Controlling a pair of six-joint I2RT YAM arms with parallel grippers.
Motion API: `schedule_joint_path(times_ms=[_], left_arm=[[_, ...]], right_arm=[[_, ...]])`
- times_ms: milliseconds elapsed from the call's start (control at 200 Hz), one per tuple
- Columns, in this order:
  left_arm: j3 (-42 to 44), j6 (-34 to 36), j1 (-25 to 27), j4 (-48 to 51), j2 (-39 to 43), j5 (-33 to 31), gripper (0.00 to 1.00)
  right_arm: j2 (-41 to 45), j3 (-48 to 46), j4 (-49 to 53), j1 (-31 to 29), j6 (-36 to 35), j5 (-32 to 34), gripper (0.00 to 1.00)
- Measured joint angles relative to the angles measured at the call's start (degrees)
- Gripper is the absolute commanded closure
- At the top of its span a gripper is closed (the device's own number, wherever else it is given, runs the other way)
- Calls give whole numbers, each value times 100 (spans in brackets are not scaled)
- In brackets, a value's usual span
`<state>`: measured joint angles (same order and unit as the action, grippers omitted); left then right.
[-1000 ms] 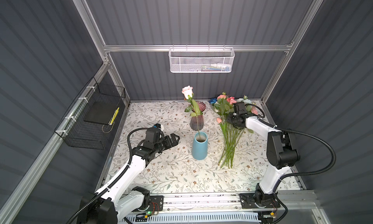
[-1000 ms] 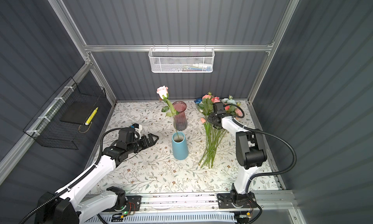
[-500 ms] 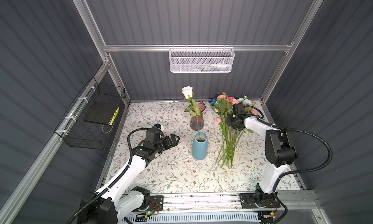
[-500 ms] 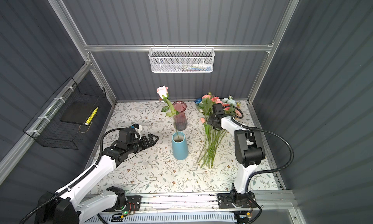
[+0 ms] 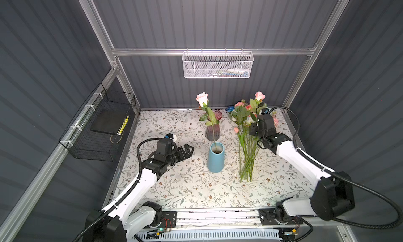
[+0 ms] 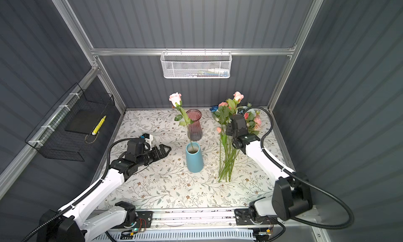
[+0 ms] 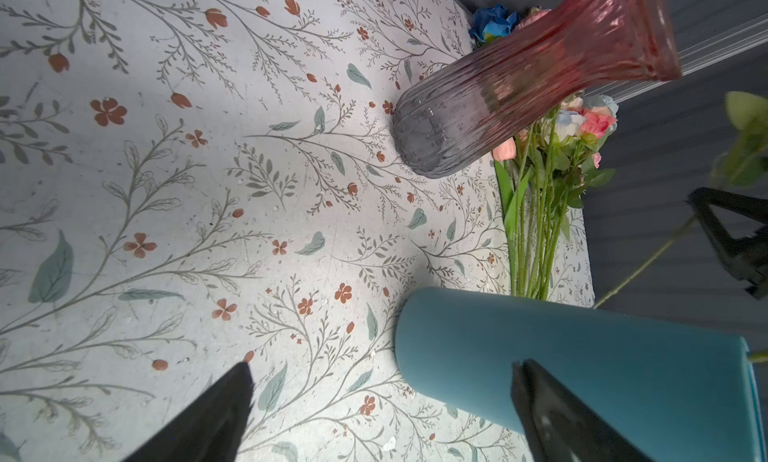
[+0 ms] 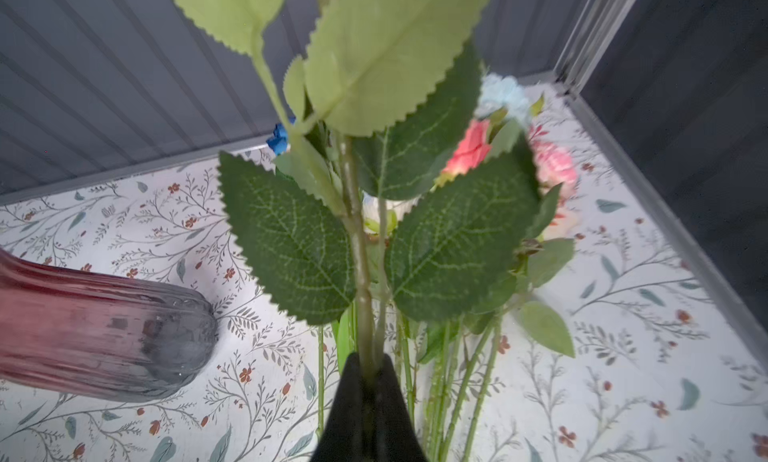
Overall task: Arrange the flowers into the vase
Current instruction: 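Lift a second pink rose and carry it over the teal vase with the right gripper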
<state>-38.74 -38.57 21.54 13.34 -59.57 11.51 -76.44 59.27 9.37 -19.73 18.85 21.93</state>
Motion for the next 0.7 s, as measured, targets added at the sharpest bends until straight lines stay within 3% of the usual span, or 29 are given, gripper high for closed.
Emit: schedule_joint_path(times_ms=[175, 345, 530, 700], left_arm=[[-52, 2, 0, 83, 24, -59, 0], [-127, 2, 0, 105, 37, -107, 1], [-153, 2, 0, 103, 37, -122, 0], [-153, 2, 0, 118, 46, -125, 1]], right_arm=[[1073, -42, 4, -361, -448, 579, 100], [1777, 643, 44, -1126, -892, 485, 100], [1753, 1843, -136, -1945, -1172, -92, 100], [1226, 2671, -411, -2426, -1325, -568, 100]])
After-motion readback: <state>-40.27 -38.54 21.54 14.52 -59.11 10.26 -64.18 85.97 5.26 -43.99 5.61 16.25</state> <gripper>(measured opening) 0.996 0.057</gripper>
